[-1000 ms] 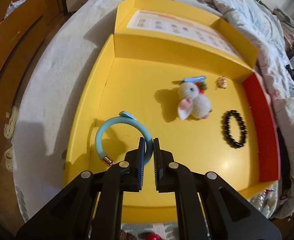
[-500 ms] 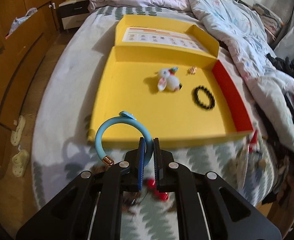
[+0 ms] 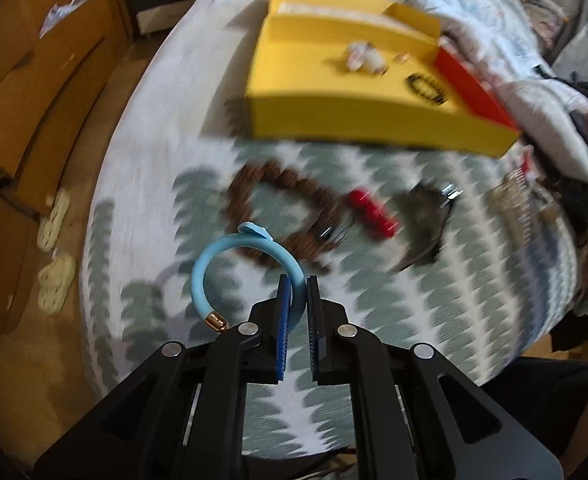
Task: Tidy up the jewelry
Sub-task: 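Carry the bangle out with the left gripper while the right releases the coil bracelet on the bed, then open the left gripper to drop the blue bangle on the bed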
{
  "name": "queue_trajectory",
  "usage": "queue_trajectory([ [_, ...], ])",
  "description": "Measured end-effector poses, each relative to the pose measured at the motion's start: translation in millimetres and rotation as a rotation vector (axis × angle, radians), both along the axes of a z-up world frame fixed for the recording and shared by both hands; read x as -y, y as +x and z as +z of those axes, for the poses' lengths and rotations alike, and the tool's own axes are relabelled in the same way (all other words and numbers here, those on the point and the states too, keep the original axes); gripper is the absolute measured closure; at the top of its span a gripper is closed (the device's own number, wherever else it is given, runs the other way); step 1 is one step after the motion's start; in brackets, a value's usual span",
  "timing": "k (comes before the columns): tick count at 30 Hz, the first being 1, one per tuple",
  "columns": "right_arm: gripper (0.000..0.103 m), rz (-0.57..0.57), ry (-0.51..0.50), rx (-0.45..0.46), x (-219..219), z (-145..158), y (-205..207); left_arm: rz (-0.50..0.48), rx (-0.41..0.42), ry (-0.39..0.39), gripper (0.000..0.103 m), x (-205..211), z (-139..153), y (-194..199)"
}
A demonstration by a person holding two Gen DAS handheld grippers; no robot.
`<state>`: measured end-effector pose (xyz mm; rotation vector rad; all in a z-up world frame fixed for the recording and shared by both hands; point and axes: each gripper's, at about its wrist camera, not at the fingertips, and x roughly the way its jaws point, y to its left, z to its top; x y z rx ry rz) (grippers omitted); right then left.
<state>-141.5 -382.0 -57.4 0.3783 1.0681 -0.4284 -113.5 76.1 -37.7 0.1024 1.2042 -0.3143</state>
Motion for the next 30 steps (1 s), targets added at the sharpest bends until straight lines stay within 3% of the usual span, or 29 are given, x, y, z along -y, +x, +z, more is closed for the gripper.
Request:
queue_trajectory([
  [4,0.046,0.006,-0.036,-0.016,-4,1,-1,0.031,-0.023,0.03,0.095,-9,-18,6],
  [7,0.024,0.002,-0.08,-0.007,-9,10,-4,0.056,-0.048,0.023,0.095,-13,-29,16],
  [9,0.016,0.003,-0.106,0.002,-10,16,-6,0.067,-0.058,0.017,0.095,-15,-32,19],
  [13,0.011,0.009,-0.123,0.037,-15,30,-8,0.074,-0.057,-0.014,0.092,-15,-31,22],
  [17,0.009,0.024,-0.123,0.083,-23,46,-9,0.079,-0.04,-0.03,0.074,-15,-25,24],
  [24,0.005,0.071,-0.114,0.196,-43,77,-10,0.068,0.071,-0.066,0.037,-3,8,25],
  [26,0.005,0.081,-0.114,0.217,-49,83,-9,0.054,0.098,-0.056,0.035,6,16,26],
  [30,0.004,0.105,-0.104,0.285,-56,94,-6,0.009,0.132,-0.089,0.022,25,30,36],
])
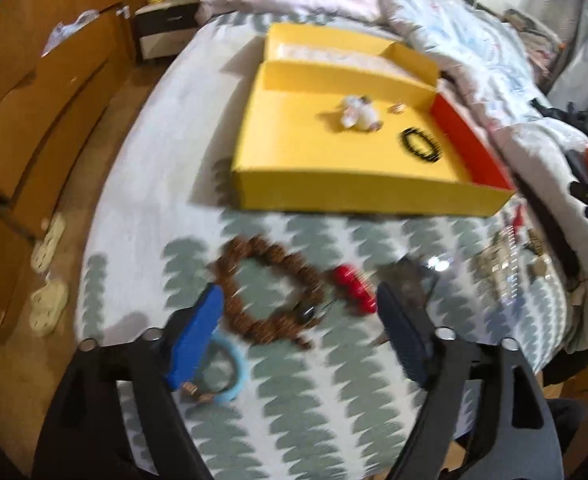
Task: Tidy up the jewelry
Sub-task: 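Open the left gripper to drop the blue bangle on the bed, then move both grippers into the box over the white bunny plush and black bead bracelet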
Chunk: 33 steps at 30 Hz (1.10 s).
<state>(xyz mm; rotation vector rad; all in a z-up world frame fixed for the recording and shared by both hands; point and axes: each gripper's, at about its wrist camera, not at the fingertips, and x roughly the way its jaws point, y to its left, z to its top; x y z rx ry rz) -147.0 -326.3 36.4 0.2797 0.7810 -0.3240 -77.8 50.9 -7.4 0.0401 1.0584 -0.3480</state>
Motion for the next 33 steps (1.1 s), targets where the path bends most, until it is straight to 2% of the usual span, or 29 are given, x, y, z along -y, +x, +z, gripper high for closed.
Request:
queue_trajectory([
  [4,0.004,0.051,0.029,0.073,-12,7,12,0.013,0.021,-0.017,0.018,14,12,23],
  [6,0.004,0.07,0.034,0.057,-21,8,26,0.033,0.029,-0.021,0.018,19,15,38],
  [8,0.004,0.136,0.047,0.087,-36,11,44,0.05,0.02,-0.02,0.018,28,16,59],
  [13,0.004,0.245,0.034,0.043,-73,7,93,0.066,-0.016,-0.008,0.018,55,12,110],
  [19,0.004,0.342,-0.018,-0.053,-120,-16,139,0.081,-0.113,-0.022,0.017,75,-14,171],
  [24,0.004,0.409,-0.162,-0.142,-143,-36,176,0.064,-0.156,-0.099,0.017,91,-23,204],
  [26,0.004,0.424,-0.122,-0.197,-139,-50,187,0.057,-0.161,-0.119,0.017,97,-27,212],
  [29,0.004,0.413,-0.073,-0.259,-129,-66,203,0.041,-0.187,-0.067,0.017,112,-42,223],
  [31,0.004,0.405,-0.073,-0.299,-127,-75,211,0.03,-0.198,-0.011,0.017,122,-54,227],
  [33,0.004,0.393,-0.079,-0.338,-125,-83,218,0.025,-0.207,0.003,0.017,127,-61,229],
])
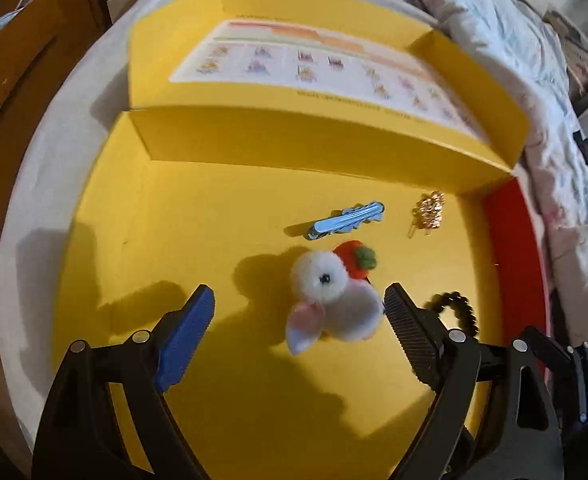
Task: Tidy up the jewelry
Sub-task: 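Move both grippers into the box over the white bunny plush and black bead bracelet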
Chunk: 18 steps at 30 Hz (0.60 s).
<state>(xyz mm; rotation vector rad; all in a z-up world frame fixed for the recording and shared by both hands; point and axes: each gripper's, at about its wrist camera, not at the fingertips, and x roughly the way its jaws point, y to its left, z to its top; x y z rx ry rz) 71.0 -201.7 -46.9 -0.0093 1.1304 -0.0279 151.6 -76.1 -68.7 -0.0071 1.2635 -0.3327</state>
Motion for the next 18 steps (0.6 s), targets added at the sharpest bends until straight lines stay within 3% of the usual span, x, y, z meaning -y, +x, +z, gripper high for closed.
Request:
queue_trajectory([
  [7,0.004,0.0,-0.03,-0.068,-3,-17,12,-0.024,-0.011,0.041,0.017,9,-10,-2],
  [18,0.009,-0.014,-0.056,-0.124,-5,-29,25,-0.02,-0.04,0.035,0.017,2,-13,-1],
])
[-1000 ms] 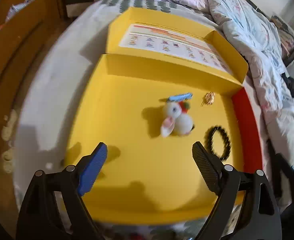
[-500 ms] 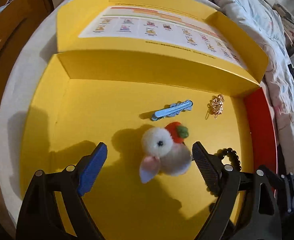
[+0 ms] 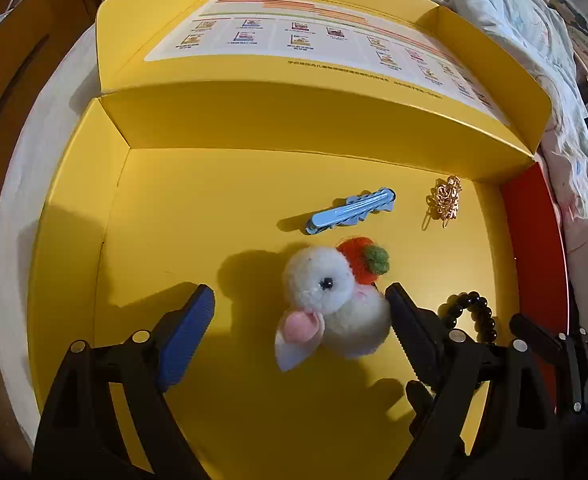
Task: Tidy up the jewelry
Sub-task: 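Move both grippers into the box over the white bunny plush and black bead bracelet, then grasp the white bunny plush with the left gripper while the right grasps the black bead bracelet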
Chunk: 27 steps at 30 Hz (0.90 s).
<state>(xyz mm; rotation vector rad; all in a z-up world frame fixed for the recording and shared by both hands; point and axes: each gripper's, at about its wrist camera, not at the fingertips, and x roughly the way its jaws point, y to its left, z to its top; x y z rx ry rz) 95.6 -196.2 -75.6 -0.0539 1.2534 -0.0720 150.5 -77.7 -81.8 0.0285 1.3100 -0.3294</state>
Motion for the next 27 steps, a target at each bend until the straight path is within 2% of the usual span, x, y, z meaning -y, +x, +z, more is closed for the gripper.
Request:
queue_trajectory([
  [2,0.012,-0.01,-0.011,0.008,0,1,1,0.001,0.0,-0.001,0.02,-1,0,2],
  [5,0.017,-0.008,-0.017,0.01,0,3,5,0.002,0.005,0.003,0.03,-2,2,1],
  [6,0.03,-0.002,-0.008,0.009,-1,4,6,0.004,0.01,0.019,0.036,-3,2,1],
  [7,0.039,-0.002,0.048,0.002,-1,5,6,0.004,0.01,0.024,0.041,-4,3,0],
  [9,0.043,-0.001,0.036,0.0,-3,4,7,0.007,0.014,0.041,0.047,-7,3,0],
  [12,0.044,-0.008,0.041,0.001,-2,4,7,0.007,0.018,0.052,0.054,-12,3,-1],
  [14,0.045,-0.01,0.044,0.003,-2,5,6,0.007,0.023,0.072,0.063,-14,4,-1],
  [16,0.051,-0.014,0.047,-0.001,1,6,5,0.017,0.021,0.074,0.072,-20,5,-1],
  [21,0.063,-0.036,0.078,0.002,10,9,2,0.017,0.002,0.049,0.076,-32,6,1],
  [27,0.07,-0.054,0.104,0.015,19,14,-1,0.025,0.0,0.039,0.076,-37,11,1],
])
